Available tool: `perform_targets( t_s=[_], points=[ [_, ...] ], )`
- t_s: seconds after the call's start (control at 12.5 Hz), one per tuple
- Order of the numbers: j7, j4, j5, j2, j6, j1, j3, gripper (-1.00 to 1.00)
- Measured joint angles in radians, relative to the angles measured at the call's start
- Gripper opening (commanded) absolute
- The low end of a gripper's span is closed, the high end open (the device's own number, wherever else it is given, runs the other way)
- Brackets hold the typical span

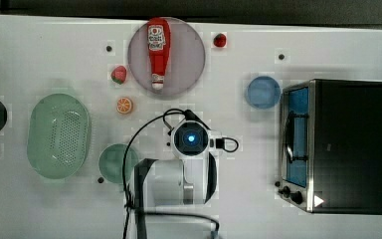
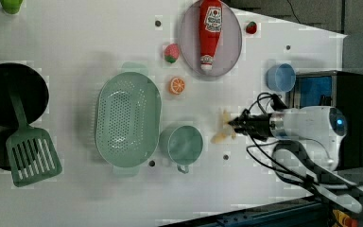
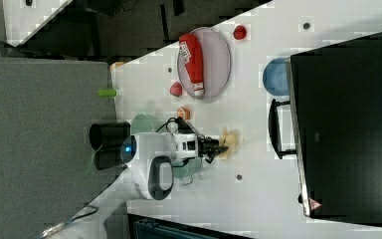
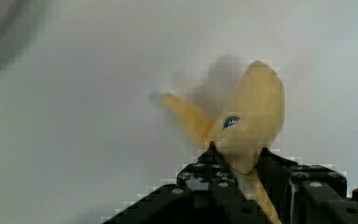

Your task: Pick banana from table and place on oven.

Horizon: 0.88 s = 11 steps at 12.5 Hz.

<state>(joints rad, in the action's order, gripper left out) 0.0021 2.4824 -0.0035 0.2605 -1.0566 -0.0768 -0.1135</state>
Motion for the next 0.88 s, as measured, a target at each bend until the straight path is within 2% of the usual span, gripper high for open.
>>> perform_targets(
  t_s=[0.16,0.32,0.64,0.72,0.88],
  points=[
    [0.002,-0.008,-0.005,-0.142,0.164,-0.009,0.002,-0.53],
    [0.001,-0.074,0.011,-0.306,0.344,-0.021,0.003,-0.53],
    [0.000,-0.402,0.034,-0.498,0.668,-0.008,0.042,-0.53],
    [-0.003,-0.465,0.052,-0.527,0.716,-0.006,0.058,-0.53],
    [-0.006,-0.547,0.015,-0.547,0.776,-0.010,0.104,-0.53]
  ],
)
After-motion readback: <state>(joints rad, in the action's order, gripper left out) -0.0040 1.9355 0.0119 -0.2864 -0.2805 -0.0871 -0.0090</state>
